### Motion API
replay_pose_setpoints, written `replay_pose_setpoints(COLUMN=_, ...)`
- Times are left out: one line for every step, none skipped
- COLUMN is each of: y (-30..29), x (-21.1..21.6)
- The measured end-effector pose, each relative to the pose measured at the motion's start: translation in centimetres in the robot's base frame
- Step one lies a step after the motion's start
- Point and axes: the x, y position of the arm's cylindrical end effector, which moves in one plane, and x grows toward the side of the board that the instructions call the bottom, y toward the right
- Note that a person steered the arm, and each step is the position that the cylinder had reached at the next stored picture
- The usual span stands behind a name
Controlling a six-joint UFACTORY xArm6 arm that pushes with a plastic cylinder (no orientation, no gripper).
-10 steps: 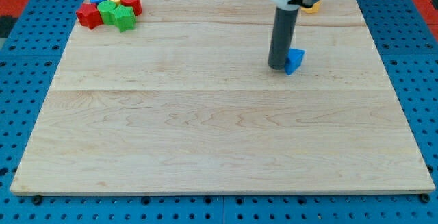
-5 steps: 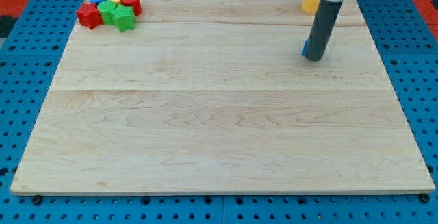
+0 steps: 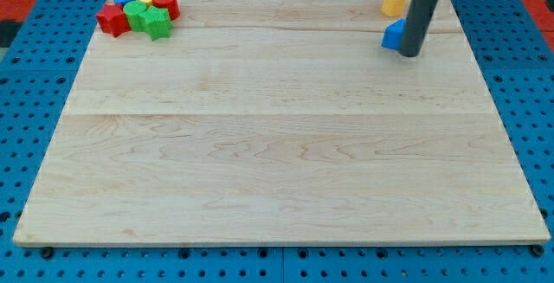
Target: Place the blue triangle vertically below the yellow hexagon
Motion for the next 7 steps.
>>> replay_pose_setpoints(y=1.6, x=-1.6)
replay_pose_setpoints(y=2.3, x=-3.8)
replay_pose_setpoints(y=2.4, x=-4.5)
replay_pose_setpoints(y=2.4, x=-1.0)
replay_pose_setpoints(y=1.3, x=2.4)
replay_pose_setpoints(y=-2.1, x=1.7)
replay_pose_setpoints(y=-3.4, x=-0.6)
